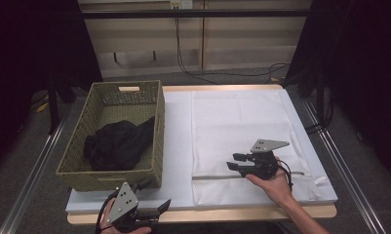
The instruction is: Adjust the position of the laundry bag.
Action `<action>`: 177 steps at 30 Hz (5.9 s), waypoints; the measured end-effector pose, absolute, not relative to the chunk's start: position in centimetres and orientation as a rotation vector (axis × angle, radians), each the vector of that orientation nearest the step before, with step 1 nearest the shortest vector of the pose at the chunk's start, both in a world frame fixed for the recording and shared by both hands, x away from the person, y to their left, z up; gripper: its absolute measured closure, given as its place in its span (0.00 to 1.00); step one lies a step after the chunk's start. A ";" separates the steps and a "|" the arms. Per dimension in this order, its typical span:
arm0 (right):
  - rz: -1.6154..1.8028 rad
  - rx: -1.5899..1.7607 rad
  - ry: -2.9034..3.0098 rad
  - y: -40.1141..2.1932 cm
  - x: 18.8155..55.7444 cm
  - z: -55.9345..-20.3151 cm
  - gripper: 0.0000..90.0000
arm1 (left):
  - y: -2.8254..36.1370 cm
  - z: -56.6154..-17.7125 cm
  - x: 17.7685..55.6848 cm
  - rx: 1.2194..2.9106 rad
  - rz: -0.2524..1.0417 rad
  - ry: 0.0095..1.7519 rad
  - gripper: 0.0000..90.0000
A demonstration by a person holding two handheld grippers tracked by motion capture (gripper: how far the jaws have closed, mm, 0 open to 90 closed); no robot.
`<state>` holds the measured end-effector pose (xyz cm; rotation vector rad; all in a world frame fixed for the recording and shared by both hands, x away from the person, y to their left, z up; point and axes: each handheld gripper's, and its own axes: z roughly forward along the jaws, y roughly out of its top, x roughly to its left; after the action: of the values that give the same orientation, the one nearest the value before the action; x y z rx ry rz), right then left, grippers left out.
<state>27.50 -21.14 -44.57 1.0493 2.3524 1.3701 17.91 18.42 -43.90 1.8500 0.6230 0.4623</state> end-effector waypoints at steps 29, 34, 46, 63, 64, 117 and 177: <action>1.304 1.044 2.508 -14.6 31.9 -47.3 0.64 | 19.0 -44.0 17.4 1.862 0.468 0.637 0.19; 1.298 1.023 2.535 -13.0 32.8 -47.0 0.62 | 19.1 -44.0 17.6 1.866 0.472 0.639 0.19; 1.225 0.991 2.547 -10.5 33.6 -47.9 0.53 | 19.1 -44.0 17.4 1.873 0.476 0.641 0.18; 1.155 1.036 2.489 -10.6 34.2 -48.7 0.95 | 18.8 -43.8 17.7 1.874 0.495 0.649 0.18; 1.175 1.041 2.494 -10.7 34.4 -48.8 0.97 | 18.9 -43.8 17.7 1.872 0.492 0.648 0.18; 1.359 1.054 2.483 -7.2 33.4 -48.7 0.97 | 19.5 -43.6 17.9 1.851 0.508 0.675 0.18; 1.421 0.988 2.552 -6.1 33.4 -47.4 0.59 | 19.6 -43.6 18.2 1.849 0.486 0.677 0.20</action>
<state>33.43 -6.07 -47.42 0.9879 2.5521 1.4209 18.22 19.59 -43.62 1.8494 0.6768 0.4859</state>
